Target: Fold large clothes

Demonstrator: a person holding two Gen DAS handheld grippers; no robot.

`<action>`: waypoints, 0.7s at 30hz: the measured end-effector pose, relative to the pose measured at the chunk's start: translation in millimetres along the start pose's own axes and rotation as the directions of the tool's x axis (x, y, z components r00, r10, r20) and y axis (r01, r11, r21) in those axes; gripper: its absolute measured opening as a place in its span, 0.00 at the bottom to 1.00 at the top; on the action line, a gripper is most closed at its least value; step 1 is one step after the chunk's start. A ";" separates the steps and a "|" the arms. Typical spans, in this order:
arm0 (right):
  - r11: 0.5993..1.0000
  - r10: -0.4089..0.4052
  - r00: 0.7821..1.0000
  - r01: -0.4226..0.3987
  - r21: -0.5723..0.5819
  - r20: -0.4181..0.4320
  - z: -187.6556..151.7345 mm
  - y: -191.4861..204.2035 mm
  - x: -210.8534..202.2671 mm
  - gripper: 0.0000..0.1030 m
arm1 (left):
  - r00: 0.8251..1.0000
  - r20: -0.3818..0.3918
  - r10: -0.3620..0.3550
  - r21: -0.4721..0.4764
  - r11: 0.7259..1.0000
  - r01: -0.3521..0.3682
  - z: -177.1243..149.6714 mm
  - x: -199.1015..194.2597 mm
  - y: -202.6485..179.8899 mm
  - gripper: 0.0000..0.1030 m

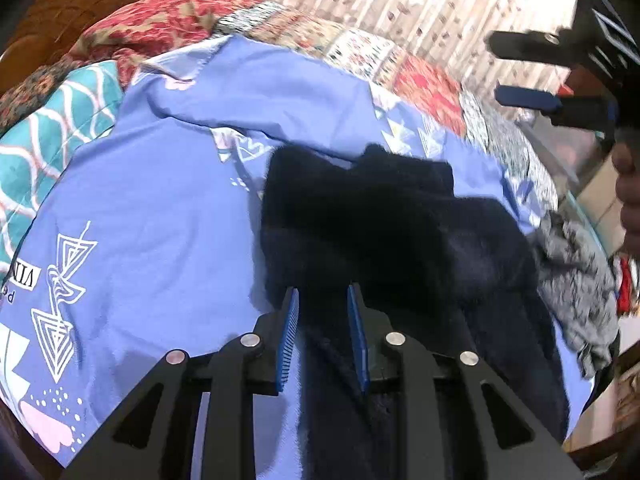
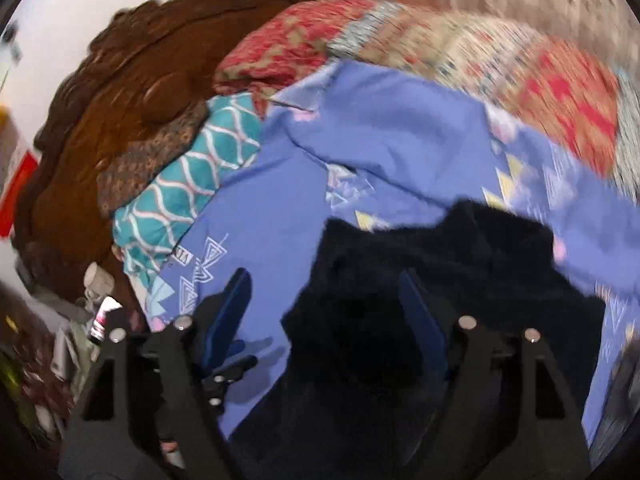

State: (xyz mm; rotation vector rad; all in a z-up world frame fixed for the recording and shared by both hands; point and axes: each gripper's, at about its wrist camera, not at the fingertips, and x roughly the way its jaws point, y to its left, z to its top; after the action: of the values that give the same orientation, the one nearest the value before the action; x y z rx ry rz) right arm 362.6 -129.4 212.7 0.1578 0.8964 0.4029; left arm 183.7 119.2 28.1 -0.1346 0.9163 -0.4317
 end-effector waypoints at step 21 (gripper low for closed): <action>0.683 -0.369 0.924 0.341 0.646 -0.098 -203.6 -374.1 18.0 0.81 | 0.977 -0.068 0.200 0.252 0.951 -0.177 62.3 167.0 -92.5 0.47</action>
State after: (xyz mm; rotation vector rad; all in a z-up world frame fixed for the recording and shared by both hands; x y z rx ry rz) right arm 315.5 -470.8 -38.3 0.6285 0.9749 -0.3063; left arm 293.5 -38.5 -30.3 0.1998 0.9495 -0.3713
